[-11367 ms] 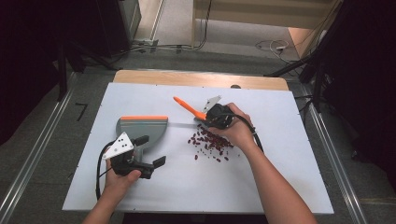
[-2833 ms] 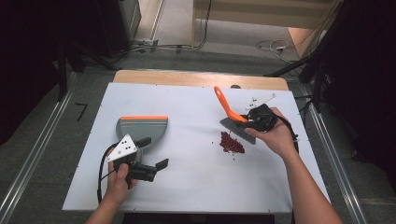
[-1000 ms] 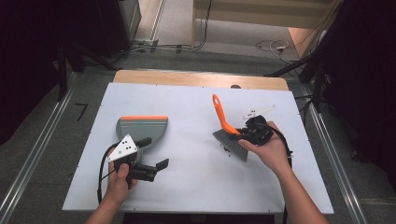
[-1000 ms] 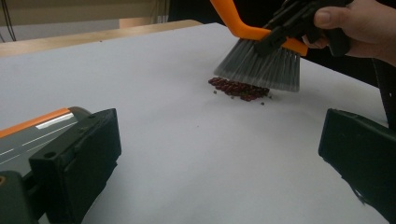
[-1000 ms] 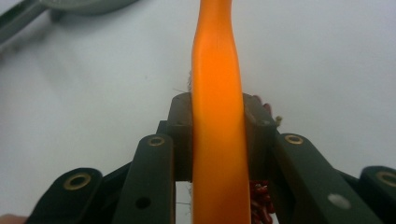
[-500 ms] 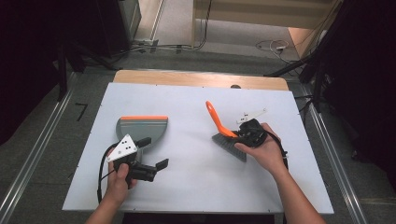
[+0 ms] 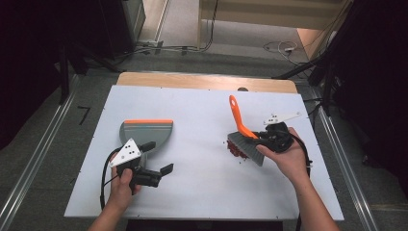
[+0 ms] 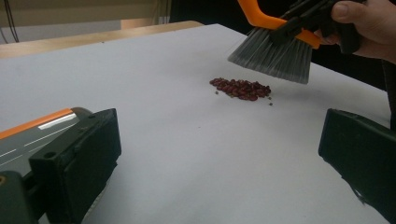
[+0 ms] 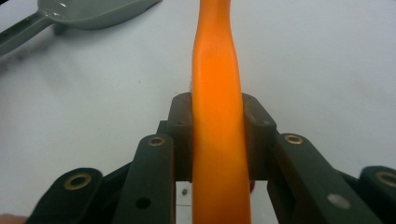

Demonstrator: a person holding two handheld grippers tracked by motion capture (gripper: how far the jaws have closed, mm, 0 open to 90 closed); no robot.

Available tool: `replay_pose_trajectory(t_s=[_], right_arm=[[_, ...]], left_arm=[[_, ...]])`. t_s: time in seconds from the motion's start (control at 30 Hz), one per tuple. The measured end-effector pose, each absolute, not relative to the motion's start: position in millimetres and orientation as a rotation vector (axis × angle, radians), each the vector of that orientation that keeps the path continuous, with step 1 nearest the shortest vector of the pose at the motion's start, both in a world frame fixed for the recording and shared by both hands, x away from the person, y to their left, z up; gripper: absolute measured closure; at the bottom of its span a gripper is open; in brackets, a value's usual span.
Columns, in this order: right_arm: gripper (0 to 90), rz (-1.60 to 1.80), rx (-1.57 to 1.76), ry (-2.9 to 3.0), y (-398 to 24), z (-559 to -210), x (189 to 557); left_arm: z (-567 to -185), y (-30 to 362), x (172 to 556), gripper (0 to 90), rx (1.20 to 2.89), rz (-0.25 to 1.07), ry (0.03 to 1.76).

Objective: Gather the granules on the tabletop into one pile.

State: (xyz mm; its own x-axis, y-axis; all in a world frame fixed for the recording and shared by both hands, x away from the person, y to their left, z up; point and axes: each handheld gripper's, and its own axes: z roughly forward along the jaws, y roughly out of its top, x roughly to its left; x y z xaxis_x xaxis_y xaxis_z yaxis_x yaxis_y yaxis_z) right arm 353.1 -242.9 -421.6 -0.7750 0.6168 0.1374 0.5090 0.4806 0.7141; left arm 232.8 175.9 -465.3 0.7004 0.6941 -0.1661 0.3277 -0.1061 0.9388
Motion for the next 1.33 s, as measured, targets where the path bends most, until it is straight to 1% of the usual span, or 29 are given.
replay_pose_trajectory(t_s=[0.2, 0.77, 1.03, 1.2, 1.33], right_arm=[[68.6, 1.184, 1.06, 2.55, -267, -421, 348], [68.6, 1.273, 1.258, 2.427, -332, -436, 328], [68.6, 1.31, 1.362, 2.402, -363, -451, 318], [68.6, 1.322, 1.412, 2.38, -375, -457, 320], [68.6, 1.327, 1.419, 2.383, -375, -458, 321]], left_arm=[[-465, 177, 233, 0.0, 1.703, 0.381, 0.83], [-464, 180, 232, 0.0, 1.694, 0.396, 0.841], [-462, 188, 232, 0.0, 1.684, 0.418, 0.855], [-463, 193, 233, 0.0, 1.675, 0.427, 0.867], [-463, 193, 234, 0.0, 1.678, 0.427, 0.874]])
